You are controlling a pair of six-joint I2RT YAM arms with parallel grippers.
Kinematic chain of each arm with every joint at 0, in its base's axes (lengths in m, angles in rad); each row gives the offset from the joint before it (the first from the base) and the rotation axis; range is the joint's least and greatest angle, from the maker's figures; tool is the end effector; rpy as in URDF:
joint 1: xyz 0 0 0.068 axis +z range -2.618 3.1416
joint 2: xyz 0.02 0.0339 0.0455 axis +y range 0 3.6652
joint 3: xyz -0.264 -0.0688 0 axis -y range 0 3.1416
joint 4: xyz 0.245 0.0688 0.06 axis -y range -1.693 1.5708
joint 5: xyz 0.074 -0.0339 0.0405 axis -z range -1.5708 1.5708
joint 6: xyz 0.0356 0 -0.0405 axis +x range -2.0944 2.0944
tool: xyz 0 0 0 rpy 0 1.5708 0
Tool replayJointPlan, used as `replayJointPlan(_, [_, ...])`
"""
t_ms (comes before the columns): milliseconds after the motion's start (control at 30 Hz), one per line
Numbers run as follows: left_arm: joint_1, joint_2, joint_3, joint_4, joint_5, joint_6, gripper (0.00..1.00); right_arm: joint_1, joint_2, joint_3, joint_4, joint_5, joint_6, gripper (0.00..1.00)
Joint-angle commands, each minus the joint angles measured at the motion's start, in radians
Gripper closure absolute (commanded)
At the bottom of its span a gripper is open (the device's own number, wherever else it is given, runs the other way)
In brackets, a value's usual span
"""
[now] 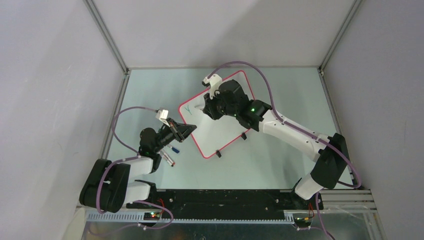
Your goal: Write a sentence on the whiteboard
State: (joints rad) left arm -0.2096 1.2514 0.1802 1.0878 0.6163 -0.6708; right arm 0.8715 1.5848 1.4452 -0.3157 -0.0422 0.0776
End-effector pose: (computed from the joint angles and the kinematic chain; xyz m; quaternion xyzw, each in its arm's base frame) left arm 0.2013 -0.0639 0.1795 0.0578 0.6999 -0.4819 0.5240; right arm 0.2390 0.2865 0.3546 -0.3382 0.7780 0.2577 0.4625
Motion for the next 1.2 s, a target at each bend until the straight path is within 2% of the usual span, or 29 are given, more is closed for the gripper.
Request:
replayJointPlan(0, [-0.008, -0.012, 0.016, -0.041, -0.019, 0.113, 0.96, 0.007, 0.0, 0.057, 0.023, 0.011, -0.004, 1.0])
replayJointPlan(1167, [-0.014, -0.026, 0.017, -0.065, -0.023, 0.128, 0.96, 0.013, 0.052, 0.087, -0.009, -0.022, -0.019, 1.0])
